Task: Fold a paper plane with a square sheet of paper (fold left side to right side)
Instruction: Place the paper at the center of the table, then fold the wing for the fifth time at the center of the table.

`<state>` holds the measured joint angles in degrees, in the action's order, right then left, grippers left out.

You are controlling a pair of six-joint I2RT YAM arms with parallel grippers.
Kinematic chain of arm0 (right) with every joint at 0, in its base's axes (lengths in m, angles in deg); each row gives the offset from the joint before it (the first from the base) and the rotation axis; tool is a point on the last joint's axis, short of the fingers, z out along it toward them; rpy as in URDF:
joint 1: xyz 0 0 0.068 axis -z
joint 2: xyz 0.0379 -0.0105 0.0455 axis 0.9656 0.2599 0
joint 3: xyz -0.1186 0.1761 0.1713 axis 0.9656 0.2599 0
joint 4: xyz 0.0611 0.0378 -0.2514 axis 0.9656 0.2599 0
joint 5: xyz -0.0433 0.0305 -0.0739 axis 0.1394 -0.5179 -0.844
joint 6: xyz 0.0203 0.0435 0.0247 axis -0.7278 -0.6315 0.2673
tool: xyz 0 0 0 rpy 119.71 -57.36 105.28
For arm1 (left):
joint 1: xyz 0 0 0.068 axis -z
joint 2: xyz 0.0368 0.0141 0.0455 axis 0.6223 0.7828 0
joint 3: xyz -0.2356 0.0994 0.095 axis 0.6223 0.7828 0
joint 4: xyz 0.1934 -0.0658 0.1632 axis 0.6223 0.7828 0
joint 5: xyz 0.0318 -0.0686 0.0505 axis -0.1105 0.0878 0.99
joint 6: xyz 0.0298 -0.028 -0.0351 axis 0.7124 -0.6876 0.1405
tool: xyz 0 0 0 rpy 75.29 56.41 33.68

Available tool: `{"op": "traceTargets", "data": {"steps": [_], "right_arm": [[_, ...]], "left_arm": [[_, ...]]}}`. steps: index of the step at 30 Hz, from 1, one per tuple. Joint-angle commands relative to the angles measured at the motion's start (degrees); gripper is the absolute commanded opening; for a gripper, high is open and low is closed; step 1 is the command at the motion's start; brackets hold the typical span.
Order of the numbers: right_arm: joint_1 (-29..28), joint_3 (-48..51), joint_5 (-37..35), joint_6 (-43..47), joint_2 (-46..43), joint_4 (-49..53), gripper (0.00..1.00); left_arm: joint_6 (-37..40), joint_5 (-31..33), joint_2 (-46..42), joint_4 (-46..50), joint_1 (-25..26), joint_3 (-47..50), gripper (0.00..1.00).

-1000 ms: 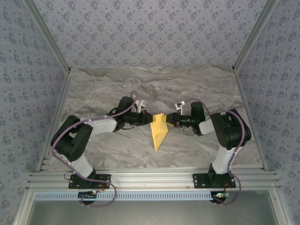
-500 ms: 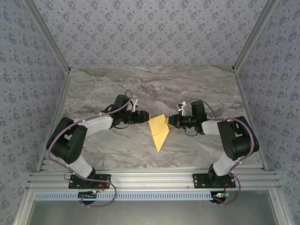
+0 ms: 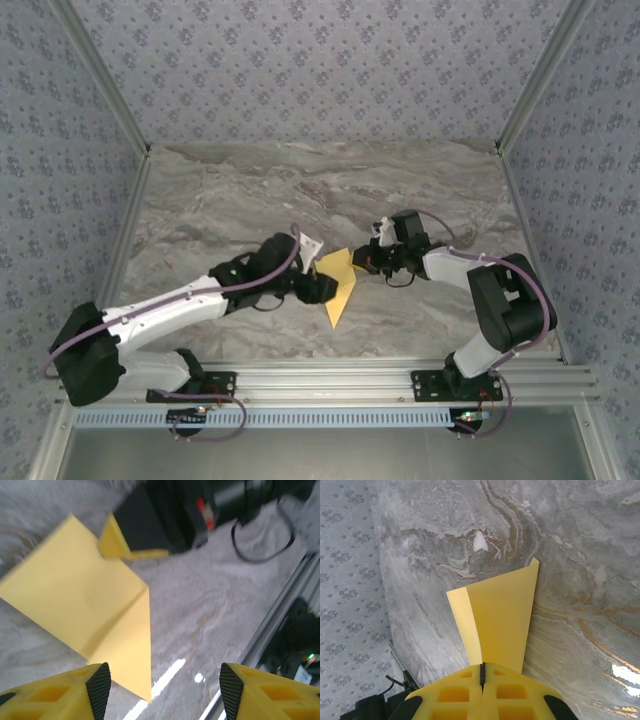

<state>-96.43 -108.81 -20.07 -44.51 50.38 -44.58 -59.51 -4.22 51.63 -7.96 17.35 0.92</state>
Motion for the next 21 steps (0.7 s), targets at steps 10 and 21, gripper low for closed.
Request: {"op": "traceTargets", "data": {"steps": [10,21], "right_arm": [[-2.5,-1.37,-5.36,-5.12,-1.54,4.5,0.0],[-3.28,-1.66,-6.37,-5.47,-1.7,5.33,0.0]], "left_arm": [[-1.67,12.84,15.52,5.32,8.16,-8.25,0.65],[-1.96,21.39,25.0,10.5,11.76,-14.55,0.67]]}}
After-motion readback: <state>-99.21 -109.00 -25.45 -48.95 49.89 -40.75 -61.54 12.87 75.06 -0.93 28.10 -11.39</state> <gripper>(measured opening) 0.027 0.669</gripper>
